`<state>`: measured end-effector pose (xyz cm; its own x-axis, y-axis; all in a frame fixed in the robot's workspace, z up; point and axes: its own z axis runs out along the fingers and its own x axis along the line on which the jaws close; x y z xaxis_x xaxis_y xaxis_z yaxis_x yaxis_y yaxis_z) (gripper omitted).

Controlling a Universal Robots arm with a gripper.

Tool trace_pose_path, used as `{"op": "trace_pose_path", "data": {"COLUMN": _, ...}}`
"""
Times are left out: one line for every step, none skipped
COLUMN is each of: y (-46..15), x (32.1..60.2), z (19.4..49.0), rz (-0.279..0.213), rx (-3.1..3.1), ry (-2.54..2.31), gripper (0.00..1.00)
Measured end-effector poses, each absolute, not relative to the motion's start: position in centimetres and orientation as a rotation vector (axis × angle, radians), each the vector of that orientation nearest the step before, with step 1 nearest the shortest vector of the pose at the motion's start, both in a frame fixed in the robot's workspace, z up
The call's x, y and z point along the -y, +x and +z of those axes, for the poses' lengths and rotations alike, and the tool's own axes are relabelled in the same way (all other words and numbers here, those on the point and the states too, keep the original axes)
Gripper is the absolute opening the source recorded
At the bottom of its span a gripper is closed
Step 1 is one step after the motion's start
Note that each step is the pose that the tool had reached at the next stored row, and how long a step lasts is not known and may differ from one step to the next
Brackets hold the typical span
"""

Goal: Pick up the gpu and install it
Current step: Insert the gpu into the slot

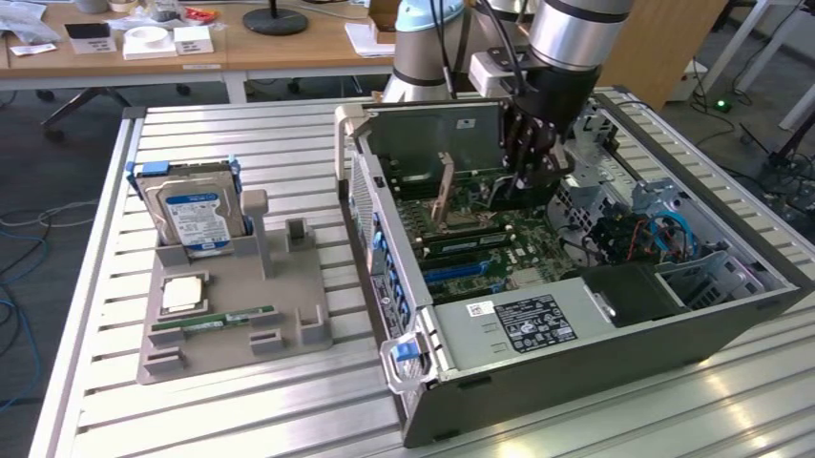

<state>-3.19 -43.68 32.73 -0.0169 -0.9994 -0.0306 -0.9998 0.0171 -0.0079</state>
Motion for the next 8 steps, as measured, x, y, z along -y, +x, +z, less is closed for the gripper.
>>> {"op": "trace_pose_path", "data": {"y": -3.19, "x": 43.68, "z": 32.67, "rz": 0.025, "rx": -2.221, "ry": -2.183, "gripper": 0.26}}
{"op": "trace_pose_path", "data": {"y": -3.19, "x": 43.68, "z": 32.60, "rz": 0.025, "rx": -2.221, "ry": -2.183, "gripper": 0.26}}
{"op": "trace_pose_path", "data": {"y": -3.19, "x": 43.69, "z": 32.53, "rz": 0.025, "rx": -2.221, "ry": -2.183, "gripper": 0.26}}
{"op": "trace_pose_path", "data": {"y": -3.19, "x": 43.68, "z": 32.48, "rz": 0.025, "rx": -2.221, "ry": -2.183, "gripper": 0.26}}
{"op": "trace_pose_path", "data": {"y": -3.19, "x": 43.68, "z": 32.48, "rz": 0.024, "rx": -2.221, "ry": -2.184, "gripper": 0.26}}
{"op": "trace_pose_path", "data": {"y": -3.19, "x": 43.69, "z": 32.48, "rz": 0.024, "rx": -2.221, "ry": -2.183, "gripper": 0.26}}
{"op": "trace_pose_path", "data": {"y": -3.19, "x": 43.69, "z": 32.48, "rz": 0.024, "rx": -2.221, "ry": -2.183, "gripper": 0.26}}
{"op": "trace_pose_path", "data": {"y": -3.19, "x": 43.69, "z": 32.47, "rz": 0.024, "rx": -2.221, "ry": -2.183, "gripper": 0.26}}
